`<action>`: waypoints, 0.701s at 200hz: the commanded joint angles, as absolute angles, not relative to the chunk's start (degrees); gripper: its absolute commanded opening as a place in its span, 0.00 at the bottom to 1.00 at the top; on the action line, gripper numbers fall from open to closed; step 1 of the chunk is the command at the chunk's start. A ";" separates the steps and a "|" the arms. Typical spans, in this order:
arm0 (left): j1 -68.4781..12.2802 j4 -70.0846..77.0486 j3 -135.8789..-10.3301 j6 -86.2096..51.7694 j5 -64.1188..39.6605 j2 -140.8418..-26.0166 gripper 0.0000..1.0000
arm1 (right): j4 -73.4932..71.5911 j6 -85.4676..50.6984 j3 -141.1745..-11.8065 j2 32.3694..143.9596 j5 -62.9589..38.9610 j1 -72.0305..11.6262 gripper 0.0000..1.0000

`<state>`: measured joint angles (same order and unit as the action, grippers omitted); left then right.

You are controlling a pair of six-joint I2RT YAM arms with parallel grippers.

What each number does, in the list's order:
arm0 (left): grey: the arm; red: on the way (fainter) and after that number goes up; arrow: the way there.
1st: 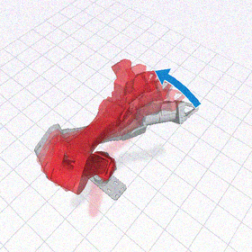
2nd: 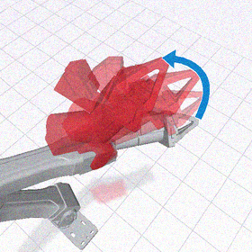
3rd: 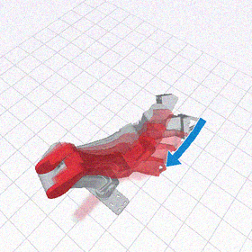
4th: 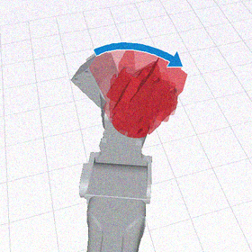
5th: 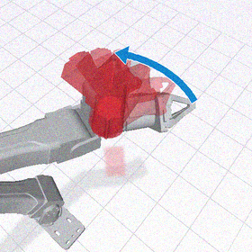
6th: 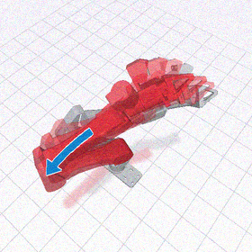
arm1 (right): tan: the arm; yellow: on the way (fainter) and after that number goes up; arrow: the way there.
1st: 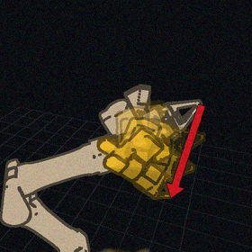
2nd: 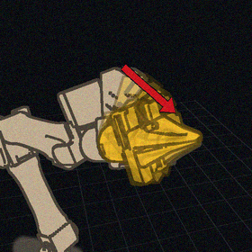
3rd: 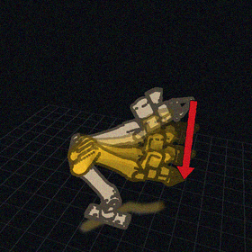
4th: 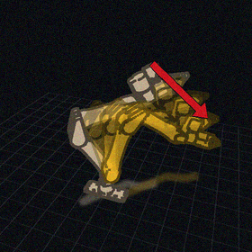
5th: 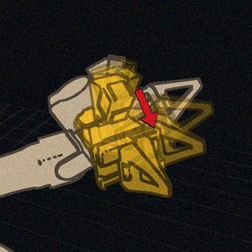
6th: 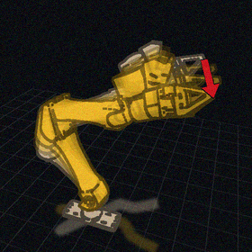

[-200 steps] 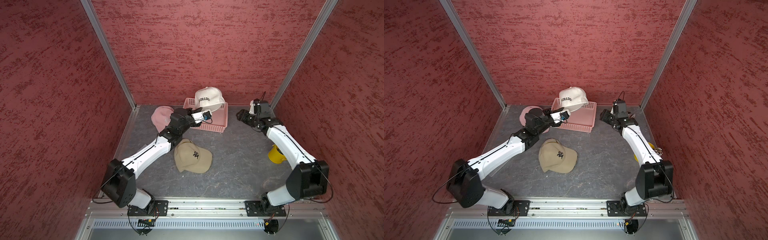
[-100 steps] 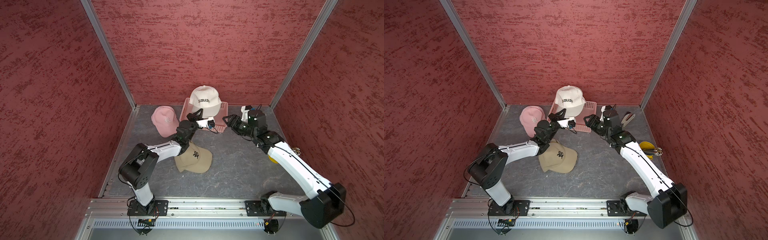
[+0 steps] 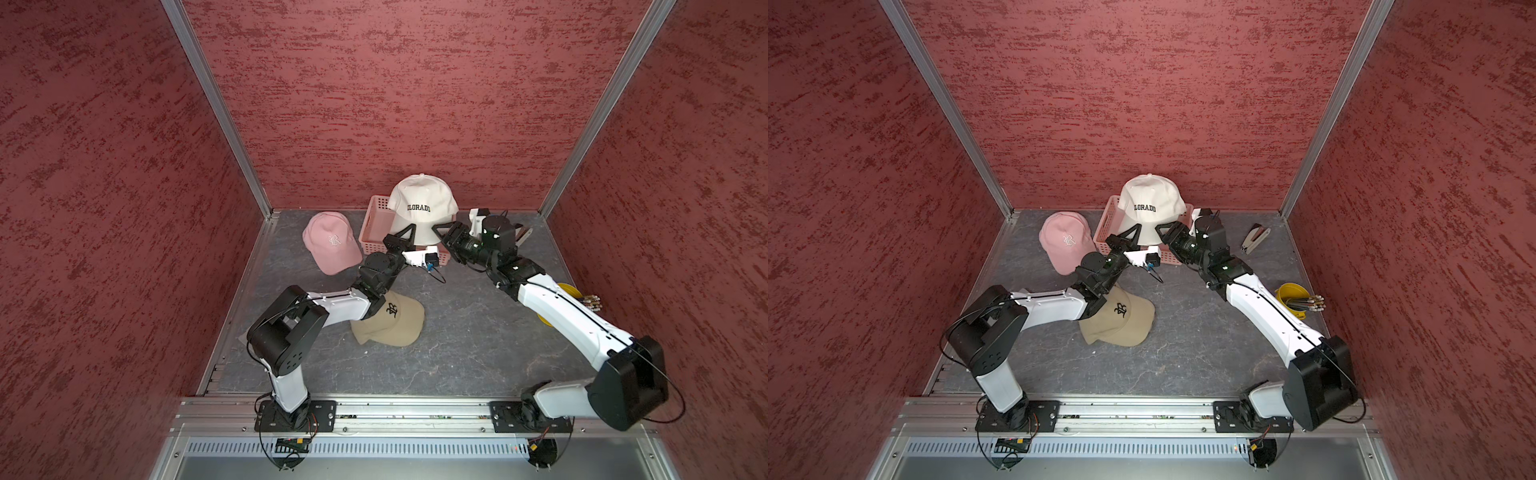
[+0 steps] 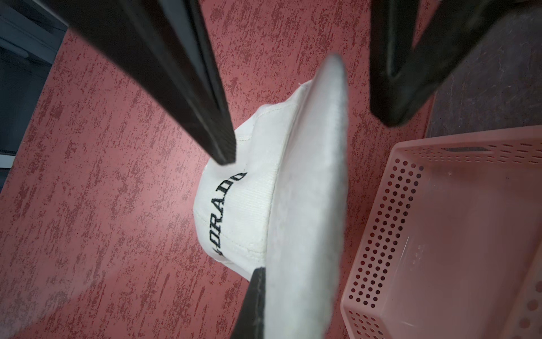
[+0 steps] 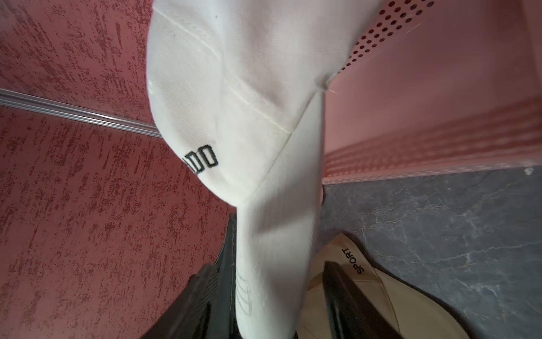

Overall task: Turn the baseball cap inside out
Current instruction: Place the baseball cap at the center of the board.

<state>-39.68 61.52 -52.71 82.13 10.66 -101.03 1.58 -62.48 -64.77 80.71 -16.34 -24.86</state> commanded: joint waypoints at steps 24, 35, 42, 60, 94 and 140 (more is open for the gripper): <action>-40.25 64.60 -52.03 82.49 11.38 -100.46 0.00 | -4.83 -65.74 -65.91 83.14 -18.81 -25.38 0.31; -40.25 64.39 -52.12 81.91 11.28 -100.49 0.00 | -4.82 -65.82 -65.60 82.76 -18.59 -25.34 0.23; -40.25 63.76 -52.15 81.23 11.19 -100.38 0.00 | -5.06 -65.92 -65.20 82.33 -18.33 -25.32 0.18; -40.25 60.85 -51.96 79.01 10.17 -99.44 0.24 | -6.29 -66.70 -63.58 80.97 -17.43 -25.30 0.08; -40.03 54.52 -52.47 71.33 10.48 -96.95 1.00 | -9.23 -67.38 -60.40 78.95 -15.14 -24.38 0.01; -40.07 45.85 -50.35 63.75 9.88 -91.62 1.00 | -12.32 -66.29 -56.48 75.00 -11.29 -18.11 0.00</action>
